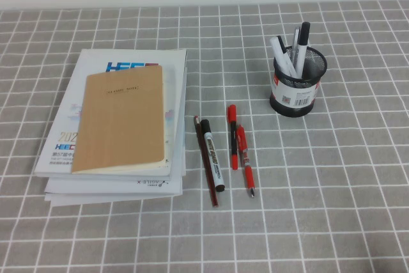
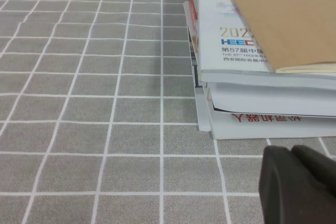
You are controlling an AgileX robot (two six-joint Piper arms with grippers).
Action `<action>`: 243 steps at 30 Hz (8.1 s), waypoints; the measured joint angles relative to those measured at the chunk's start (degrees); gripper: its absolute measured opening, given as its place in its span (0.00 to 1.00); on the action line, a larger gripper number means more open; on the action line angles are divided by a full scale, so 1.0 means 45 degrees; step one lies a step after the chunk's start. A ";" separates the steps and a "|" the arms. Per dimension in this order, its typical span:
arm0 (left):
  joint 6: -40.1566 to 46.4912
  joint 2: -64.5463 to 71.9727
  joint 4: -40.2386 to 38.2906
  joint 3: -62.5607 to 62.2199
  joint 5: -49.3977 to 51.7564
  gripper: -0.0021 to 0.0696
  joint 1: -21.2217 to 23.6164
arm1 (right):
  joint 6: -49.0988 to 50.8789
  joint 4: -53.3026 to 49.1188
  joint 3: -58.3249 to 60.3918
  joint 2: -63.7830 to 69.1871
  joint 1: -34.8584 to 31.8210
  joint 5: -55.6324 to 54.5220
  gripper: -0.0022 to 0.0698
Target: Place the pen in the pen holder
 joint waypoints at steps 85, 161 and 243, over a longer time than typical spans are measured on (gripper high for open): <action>0.0000 0.0000 0.0000 0.0000 0.0000 0.02 0.0000 | -0.7916 0.9481 -0.5823 0.6854 0.0000 0.2476 0.01; 0.0000 0.0000 0.0000 0.0000 0.0000 0.02 0.0000 | 0.1336 -0.0723 -2.3563 2.6774 0.5455 0.8706 0.10; 0.0000 0.0000 0.0000 0.0000 0.0000 0.02 0.0000 | -0.4987 -0.0084 -0.5023 0.5198 0.3333 -0.2127 0.01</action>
